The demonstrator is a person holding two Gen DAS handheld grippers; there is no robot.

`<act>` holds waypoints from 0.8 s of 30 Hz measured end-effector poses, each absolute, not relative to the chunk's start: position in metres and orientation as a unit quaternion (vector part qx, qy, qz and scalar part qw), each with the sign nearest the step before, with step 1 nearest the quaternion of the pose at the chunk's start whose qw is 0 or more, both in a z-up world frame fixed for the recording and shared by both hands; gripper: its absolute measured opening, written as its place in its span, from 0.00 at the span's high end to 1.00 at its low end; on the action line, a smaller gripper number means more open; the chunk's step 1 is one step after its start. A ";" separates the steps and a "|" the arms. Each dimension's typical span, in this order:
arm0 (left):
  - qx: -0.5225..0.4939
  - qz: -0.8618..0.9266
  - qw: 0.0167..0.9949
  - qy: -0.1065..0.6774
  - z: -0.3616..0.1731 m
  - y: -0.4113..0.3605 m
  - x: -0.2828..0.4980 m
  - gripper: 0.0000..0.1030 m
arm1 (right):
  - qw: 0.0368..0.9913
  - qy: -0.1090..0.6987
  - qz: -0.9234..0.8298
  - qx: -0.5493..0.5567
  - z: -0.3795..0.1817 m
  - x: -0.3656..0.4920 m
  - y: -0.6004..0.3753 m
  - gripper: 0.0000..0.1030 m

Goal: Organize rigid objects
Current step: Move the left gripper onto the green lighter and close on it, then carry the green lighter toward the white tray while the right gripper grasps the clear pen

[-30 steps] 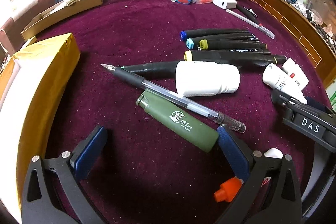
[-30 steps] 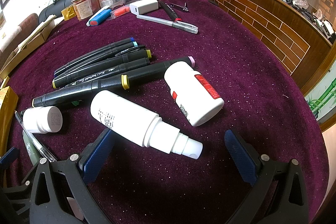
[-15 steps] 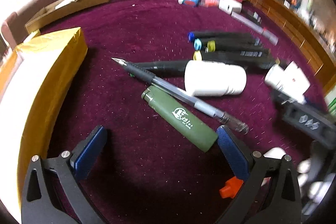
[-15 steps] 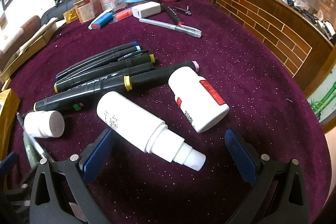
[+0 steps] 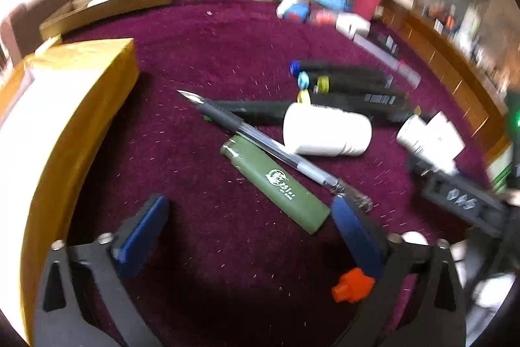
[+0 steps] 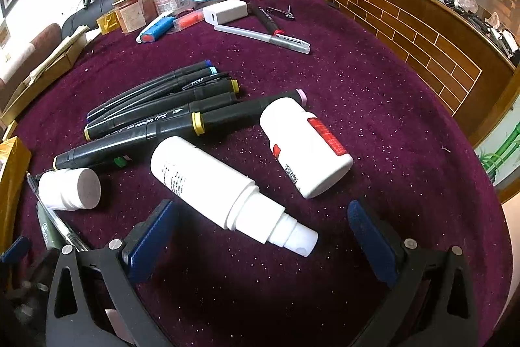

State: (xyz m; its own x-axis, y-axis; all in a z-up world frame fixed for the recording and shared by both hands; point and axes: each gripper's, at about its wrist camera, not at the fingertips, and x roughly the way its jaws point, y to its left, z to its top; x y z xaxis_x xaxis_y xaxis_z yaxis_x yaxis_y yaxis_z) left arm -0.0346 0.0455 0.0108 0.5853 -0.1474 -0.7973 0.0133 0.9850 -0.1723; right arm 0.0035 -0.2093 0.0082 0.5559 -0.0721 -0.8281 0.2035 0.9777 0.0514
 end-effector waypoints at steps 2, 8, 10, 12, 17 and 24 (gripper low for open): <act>-0.112 -0.058 0.883 0.452 0.014 0.059 -0.037 0.12 | 0.880 0.464 -0.077 0.073 0.009 0.003 -0.210 0.01; -0.120 -0.043 0.881 0.456 0.019 0.057 -0.030 0.12 | 0.880 0.464 -0.077 0.072 0.009 0.003 -0.210 0.01; -0.110 -0.037 0.878 0.464 0.017 0.046 -0.021 0.12 | 0.880 0.462 -0.076 0.075 0.010 0.003 -0.210 0.01; -0.072 -0.024 0.877 0.474 0.011 0.037 -0.012 0.12 | 0.881 0.461 -0.075 0.078 0.010 0.003 -0.211 0.01; -0.045 -0.067 0.877 0.473 0.014 0.042 -0.016 0.71 | 0.881 0.460 -0.072 0.083 0.010 0.002 -0.213 0.01; -0.101 -0.095 0.864 0.485 0.016 0.073 -0.033 0.77 | 0.881 0.460 -0.072 0.083 0.011 0.002 -0.212 0.01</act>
State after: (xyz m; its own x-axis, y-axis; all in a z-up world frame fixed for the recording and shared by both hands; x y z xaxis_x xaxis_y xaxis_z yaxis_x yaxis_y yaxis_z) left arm -0.0327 0.0726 0.0155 0.5119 -0.2621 -0.8181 0.0659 0.9615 -0.2669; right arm 0.0018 -0.2123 0.0107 0.5670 -0.0511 -0.8221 0.2035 0.9758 0.0797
